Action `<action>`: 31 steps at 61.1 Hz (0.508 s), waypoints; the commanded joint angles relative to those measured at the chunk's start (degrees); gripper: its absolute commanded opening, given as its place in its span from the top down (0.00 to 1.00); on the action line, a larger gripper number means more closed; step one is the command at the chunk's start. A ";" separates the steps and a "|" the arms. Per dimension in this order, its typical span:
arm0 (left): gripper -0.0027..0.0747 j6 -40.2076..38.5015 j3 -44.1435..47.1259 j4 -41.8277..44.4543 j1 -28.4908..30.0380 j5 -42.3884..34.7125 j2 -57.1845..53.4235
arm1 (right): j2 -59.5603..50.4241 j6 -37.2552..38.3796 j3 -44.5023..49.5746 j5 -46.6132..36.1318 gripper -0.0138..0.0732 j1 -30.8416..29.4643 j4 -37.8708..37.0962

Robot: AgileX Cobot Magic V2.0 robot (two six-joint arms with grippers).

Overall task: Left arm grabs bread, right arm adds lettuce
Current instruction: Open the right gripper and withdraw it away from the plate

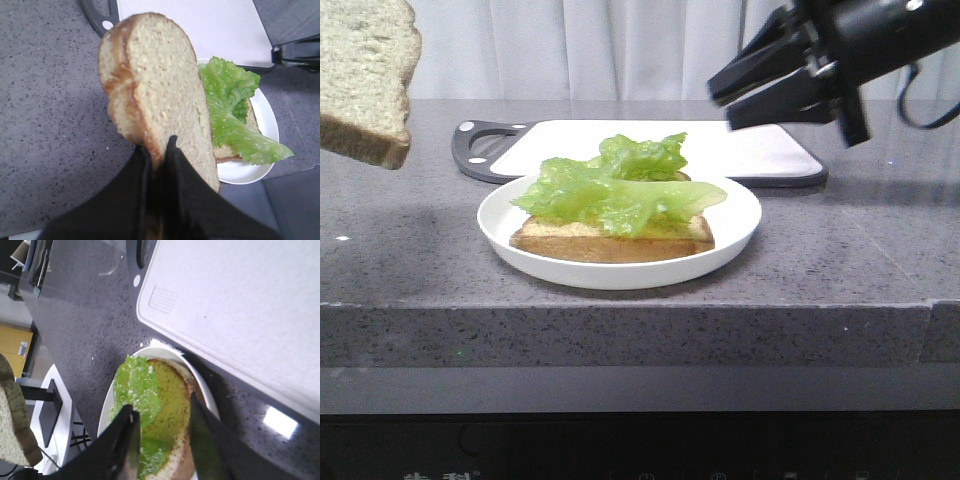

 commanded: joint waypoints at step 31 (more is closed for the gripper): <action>0.99 -0.03 -1.70 -1.94 0.09 -3.86 -0.37 | -23.74 18.40 -1.20 -5.05 0.96 -0.50 -34.82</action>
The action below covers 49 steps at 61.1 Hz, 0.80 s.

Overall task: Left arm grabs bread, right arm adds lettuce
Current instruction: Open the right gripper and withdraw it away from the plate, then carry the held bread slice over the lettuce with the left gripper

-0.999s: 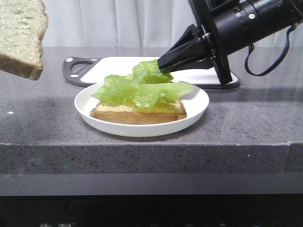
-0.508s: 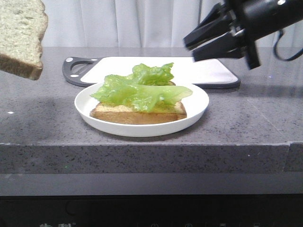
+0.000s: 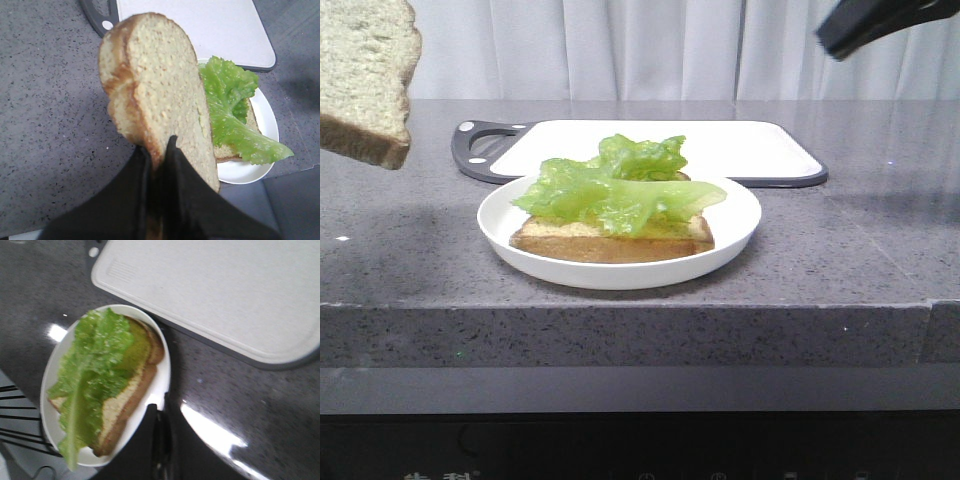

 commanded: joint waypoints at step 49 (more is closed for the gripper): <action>0.99 8.78 -3.08 -23.28 -0.02 -4.14 7.48 | -46.38 31.11 36.65 -39.09 0.96 8.06 -43.84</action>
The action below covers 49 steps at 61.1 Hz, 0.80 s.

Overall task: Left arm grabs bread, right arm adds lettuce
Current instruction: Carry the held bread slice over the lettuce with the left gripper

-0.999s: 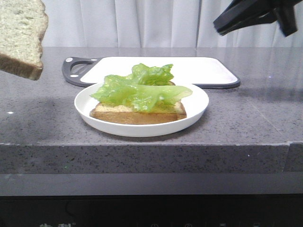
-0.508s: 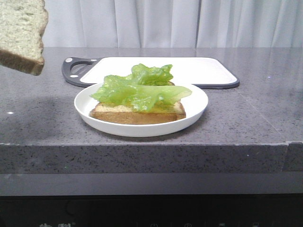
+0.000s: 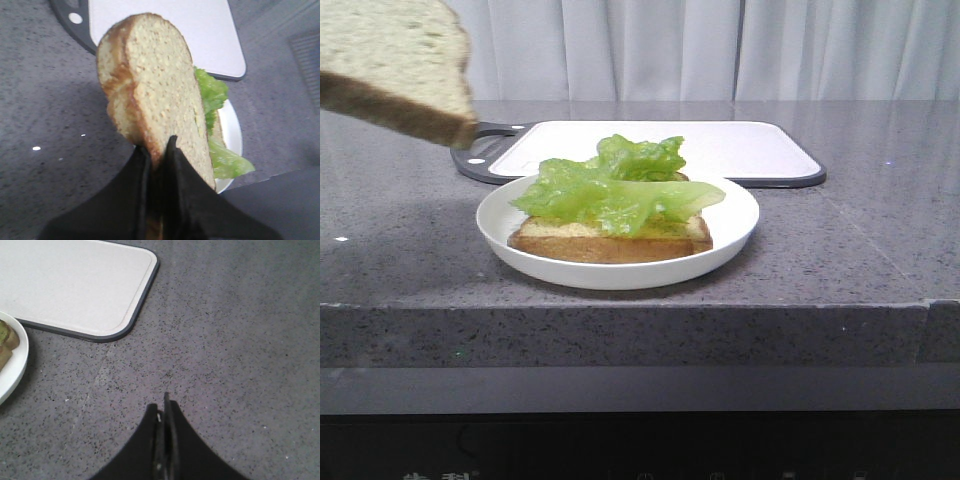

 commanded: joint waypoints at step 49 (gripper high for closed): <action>0.99 24.10 -11.90 -34.50 -3.51 9.77 30.17 | -0.66 0.15 -0.92 -5.87 0.91 -0.06 0.95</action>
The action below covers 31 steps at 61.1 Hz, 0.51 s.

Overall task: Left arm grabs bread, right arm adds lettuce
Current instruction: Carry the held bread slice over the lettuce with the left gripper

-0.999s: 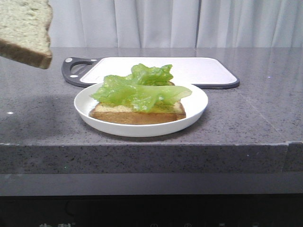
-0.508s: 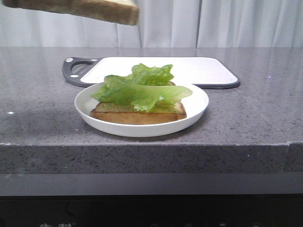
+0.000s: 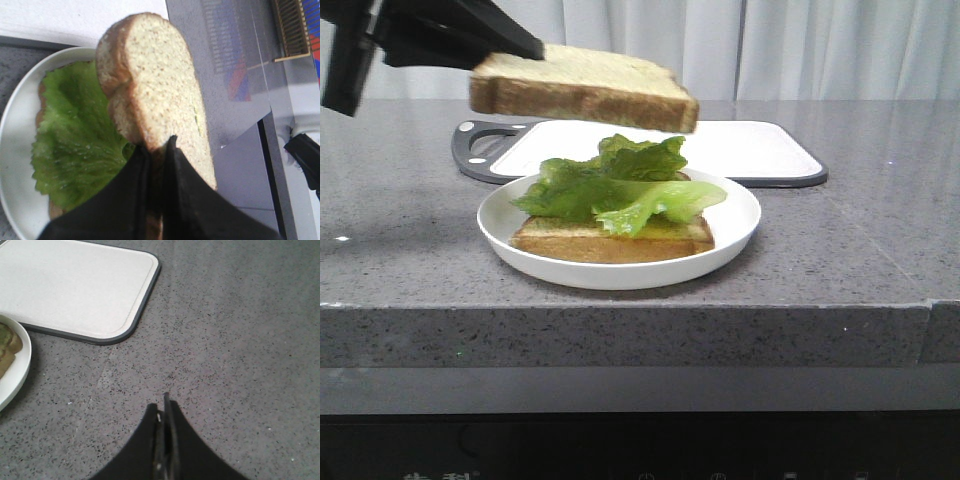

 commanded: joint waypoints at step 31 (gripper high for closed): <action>0.94 0.04 -3.18 2.04 -0.70 2.40 2.48 | -0.34 0.01 -1.49 -5.00 0.91 -0.06 0.31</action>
